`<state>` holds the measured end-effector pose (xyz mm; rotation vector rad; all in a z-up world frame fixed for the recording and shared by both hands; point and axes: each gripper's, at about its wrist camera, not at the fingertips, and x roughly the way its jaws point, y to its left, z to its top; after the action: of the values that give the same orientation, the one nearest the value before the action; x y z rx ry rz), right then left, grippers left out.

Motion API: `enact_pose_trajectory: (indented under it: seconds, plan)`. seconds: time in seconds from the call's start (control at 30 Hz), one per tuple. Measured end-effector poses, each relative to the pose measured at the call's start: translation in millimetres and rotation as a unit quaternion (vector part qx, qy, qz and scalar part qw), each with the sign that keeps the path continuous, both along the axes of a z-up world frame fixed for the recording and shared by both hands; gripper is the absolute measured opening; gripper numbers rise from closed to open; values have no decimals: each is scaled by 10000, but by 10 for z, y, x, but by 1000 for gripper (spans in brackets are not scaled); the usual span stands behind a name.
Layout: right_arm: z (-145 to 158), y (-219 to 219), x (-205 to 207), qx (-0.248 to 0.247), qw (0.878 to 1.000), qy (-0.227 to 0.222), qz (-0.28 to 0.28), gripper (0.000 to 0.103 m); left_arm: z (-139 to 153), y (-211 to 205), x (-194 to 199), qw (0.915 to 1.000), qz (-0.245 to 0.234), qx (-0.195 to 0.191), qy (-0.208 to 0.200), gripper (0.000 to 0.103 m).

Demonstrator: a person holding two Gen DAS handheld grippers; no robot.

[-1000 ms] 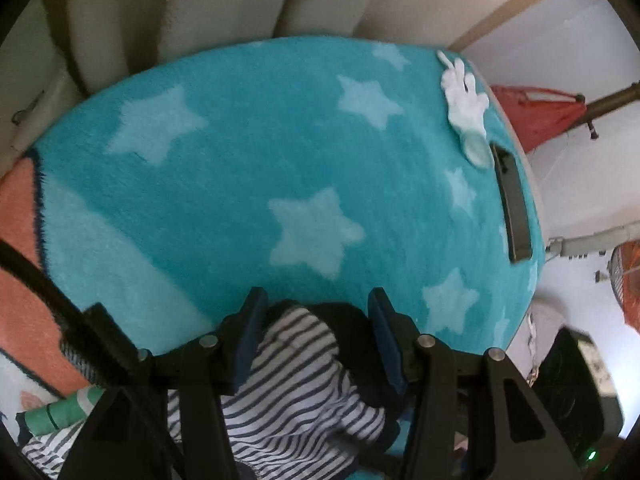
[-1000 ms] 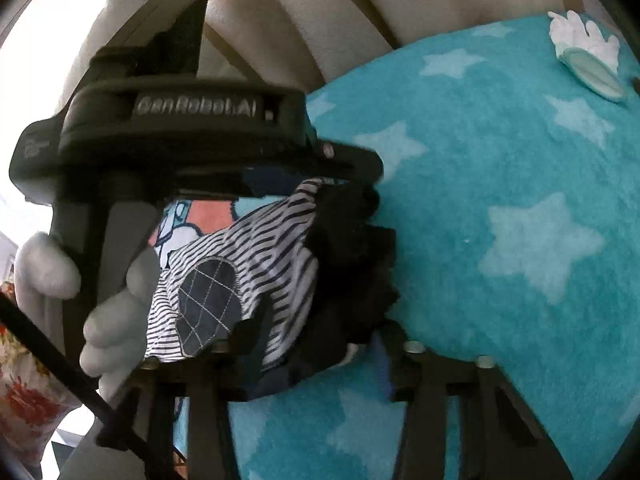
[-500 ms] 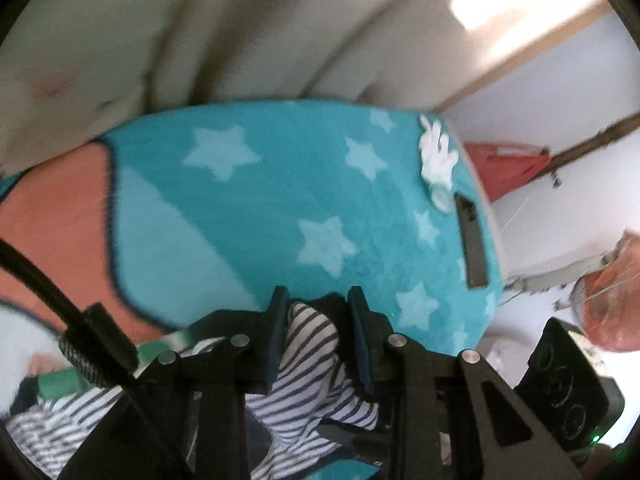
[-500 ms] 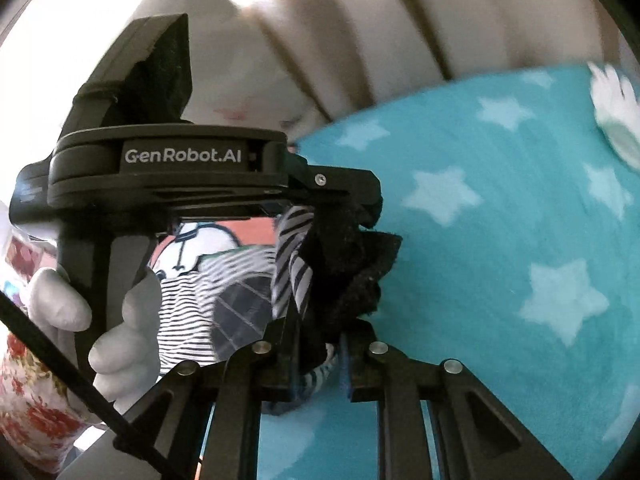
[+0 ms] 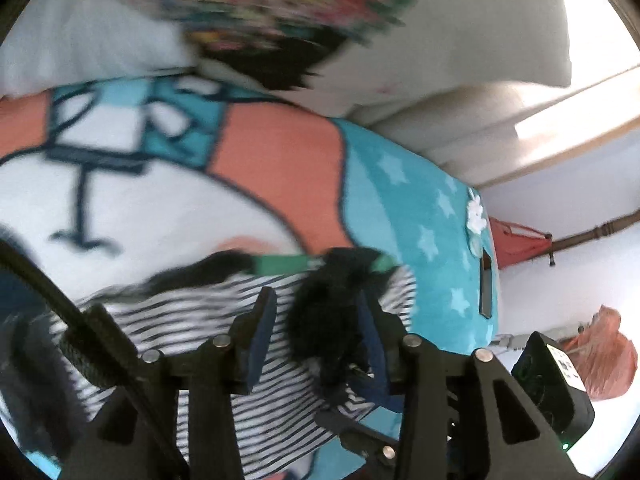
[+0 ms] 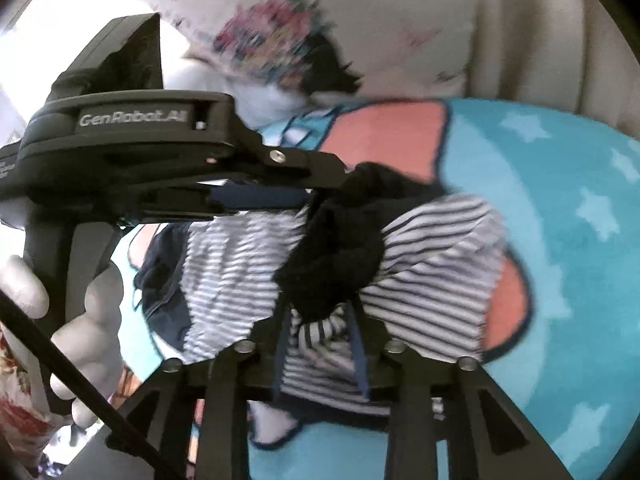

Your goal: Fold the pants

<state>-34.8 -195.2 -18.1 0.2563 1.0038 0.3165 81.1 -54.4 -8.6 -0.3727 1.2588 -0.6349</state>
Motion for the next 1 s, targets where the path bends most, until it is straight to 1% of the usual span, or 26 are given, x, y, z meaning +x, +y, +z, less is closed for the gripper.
enact_pose_trajectory:
  seconds: [0.03, 0.07, 0.13, 0.2, 0.23, 0.3, 0.33, 0.43, 0.5, 0.53, 0.6, 0.67, 0.7, 0.73, 0.77, 0.83, 0.87, 0.9, 0.93, 0.97, 1.0]
  plan:
    - [9, 73, -19, 48, 9999, 20, 107, 42, 10, 121, -32, 9999, 107, -24, 12, 42]
    - [27, 132, -56, 18, 9998, 6, 182, 50, 25, 207, -62, 9999, 168, -21, 0, 44]
    - [119, 208, -137, -55, 9993, -43, 354, 51, 81, 392, -153, 9994, 331, -8, -89, 47]
    - [225, 219, -180, 47, 9992, -97, 391, 51, 119, 546, -244, 9989, 442, 7, -176, 48]
    - [294, 174, -230, 140, 9993, -154, 322, 51, 130, 600, -278, 9986, 478, 25, -212, 49]
    - [416, 48, -240, 89, 9998, -197, 40, 51, 153, 717, -354, 9979, 583, 73, -273, 49]
    - [458, -12, -201, -27, 9997, -215, -140, 51, 160, 763, -383, 9976, 630, 74, -281, 49]
    - [496, -47, -66, -332, 9982, -234, -430, 49, 176, 884, -441, 9968, 732, 62, -309, 51]
    - [514, -22, 16, -520, 9969, -246, -544, 45, 199, 943, -483, 9962, 753, 189, -395, 51]
    - [489, -1, 91, -663, 9956, -277, -607, 45, 216, 939, -515, 9958, 735, 289, -462, 51]
    - [444, 64, 201, -846, 9942, -255, -608, 45, 237, 972, -563, 9958, 684, 333, -510, 52]
    - [334, 139, 315, -1016, 9932, -60, -569, 47, 235, 979, -603, 9959, 679, 313, -513, 52]
    - [272, 182, 369, -1060, 9930, 20, -521, 53, 222, 992, -612, 9959, 698, 302, -493, 52]
    - [211, 224, 404, -1181, 9919, 103, -460, 57, 201, 1009, -614, 9959, 717, 296, -461, 52]
    - [149, 275, 443, -1369, 9896, 156, -414, 59, 189, 1015, -615, 9959, 737, 297, -437, 52]
    - [16, 374, 479, -1868, 9816, 164, -350, 59, 176, 1056, -630, 9956, 793, 294, -401, 52]
    - [-35, 404, 487, -2024, 9787, 144, -306, 48, 174, 1075, -633, 9955, 815, 283, -392, 52]
    - [-62, 421, 480, -2194, 9752, 98, -283, 27, 171, 1093, -633, 9954, 831, 272, -385, 52]
    - [-75, 411, 476, -2311, 9726, 64, -264, 24, 168, 1110, -631, 9954, 849, 257, -374, 52]
    - [-54, 368, 475, -2195, 9752, 62, -282, 18, 164, 1122, -629, 9953, 864, 245, -362, 52]
    - [-12, 305, 473, -1995, 9793, 76, -345, 16, 158, 1132, -624, 9953, 875, 234, -344, 52]
